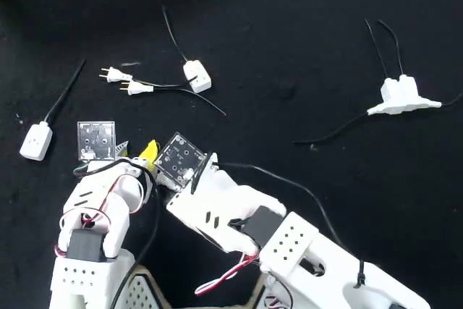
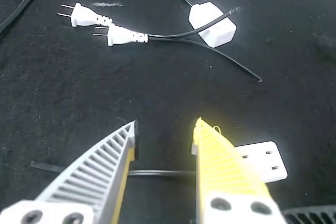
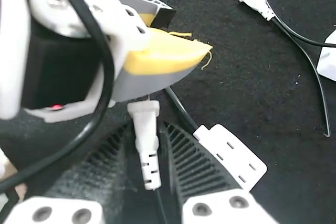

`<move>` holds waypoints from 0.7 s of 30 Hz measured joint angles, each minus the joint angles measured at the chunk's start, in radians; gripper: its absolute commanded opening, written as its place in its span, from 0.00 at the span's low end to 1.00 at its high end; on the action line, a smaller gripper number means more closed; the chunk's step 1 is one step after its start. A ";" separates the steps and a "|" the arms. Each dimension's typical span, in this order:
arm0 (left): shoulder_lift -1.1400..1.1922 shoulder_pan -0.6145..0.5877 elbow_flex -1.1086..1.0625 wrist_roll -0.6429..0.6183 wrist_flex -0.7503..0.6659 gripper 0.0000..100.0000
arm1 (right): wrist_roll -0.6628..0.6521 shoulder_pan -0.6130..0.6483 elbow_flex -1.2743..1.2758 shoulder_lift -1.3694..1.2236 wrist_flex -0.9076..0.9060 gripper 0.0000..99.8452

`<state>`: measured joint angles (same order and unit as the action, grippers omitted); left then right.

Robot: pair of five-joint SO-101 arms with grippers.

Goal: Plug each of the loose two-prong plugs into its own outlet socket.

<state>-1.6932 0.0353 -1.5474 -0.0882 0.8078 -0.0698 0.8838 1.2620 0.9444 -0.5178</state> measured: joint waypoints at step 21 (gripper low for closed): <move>0.000 0.000 -0.018 0.000 -0.021 0.19 | 0.040 0.000 0.103 0.222 0.000 0.01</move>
<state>-1.6932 0.0353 -1.5658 -0.0882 0.7864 -0.0299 0.8838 1.3648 1.1669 -0.5178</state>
